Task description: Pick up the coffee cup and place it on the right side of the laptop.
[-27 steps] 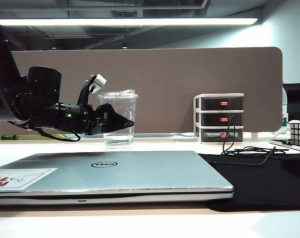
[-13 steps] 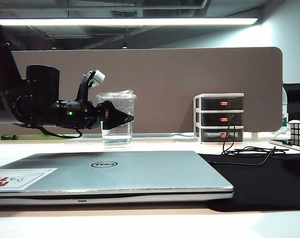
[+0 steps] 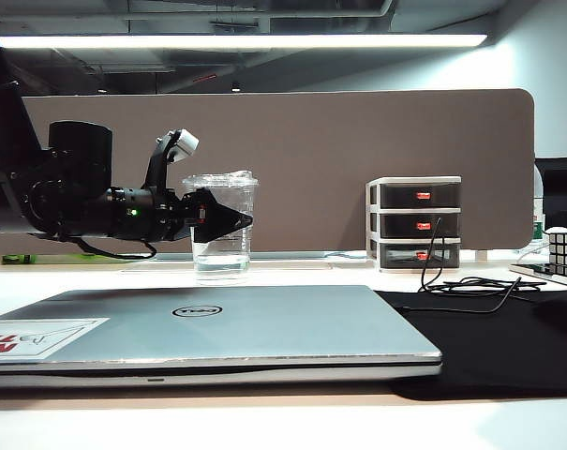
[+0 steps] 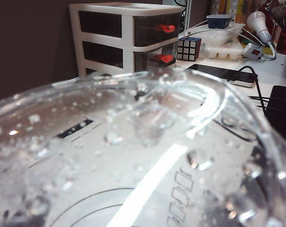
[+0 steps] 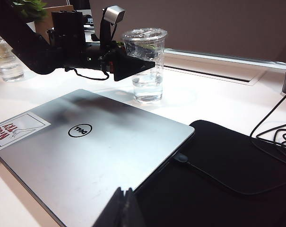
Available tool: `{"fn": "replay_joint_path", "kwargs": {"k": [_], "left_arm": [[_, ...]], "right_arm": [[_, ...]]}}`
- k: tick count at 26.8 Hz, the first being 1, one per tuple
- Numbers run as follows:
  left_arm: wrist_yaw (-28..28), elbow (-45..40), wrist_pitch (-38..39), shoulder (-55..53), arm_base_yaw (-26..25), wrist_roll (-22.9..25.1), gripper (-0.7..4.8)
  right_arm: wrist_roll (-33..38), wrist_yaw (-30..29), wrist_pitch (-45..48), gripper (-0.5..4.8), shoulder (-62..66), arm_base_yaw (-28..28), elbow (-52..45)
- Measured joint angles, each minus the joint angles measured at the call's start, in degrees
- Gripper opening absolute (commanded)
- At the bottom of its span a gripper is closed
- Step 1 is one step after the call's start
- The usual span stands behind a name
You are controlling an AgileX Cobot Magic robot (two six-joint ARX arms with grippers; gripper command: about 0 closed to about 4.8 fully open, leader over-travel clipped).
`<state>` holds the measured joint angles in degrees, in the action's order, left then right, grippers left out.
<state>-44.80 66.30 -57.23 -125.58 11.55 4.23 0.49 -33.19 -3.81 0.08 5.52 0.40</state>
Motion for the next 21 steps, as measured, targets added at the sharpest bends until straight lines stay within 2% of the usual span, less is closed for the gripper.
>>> {"fn": "replay_joint_path", "kwargs": {"k": [3,4,12,18,21], "left_arm": [[0.0,0.0,0.0,0.0,0.0,0.0,3.39],[0.0,0.0,0.0,0.0,0.0,0.0,3.28],[-0.3,-0.2,-1.4,-0.2,0.0,-1.3,3.26],[-3.3,-0.2,-5.3,-0.2,0.3,-3.5,3.24],[-4.1,-0.2,-6.0,-0.2,0.8,-3.9,3.01]], "right_arm": [[0.0,0.0,0.0,-0.01,0.0,0.0,0.0],[0.0,0.0,0.0,-0.01,0.0,0.0,0.0],[0.0,0.0,0.0,-0.01,0.0,0.0,0.0],[0.0,0.0,0.0,-0.01,0.0,0.0,0.0],[0.0,0.0,0.0,-0.01,0.0,0.0,0.0]]}}
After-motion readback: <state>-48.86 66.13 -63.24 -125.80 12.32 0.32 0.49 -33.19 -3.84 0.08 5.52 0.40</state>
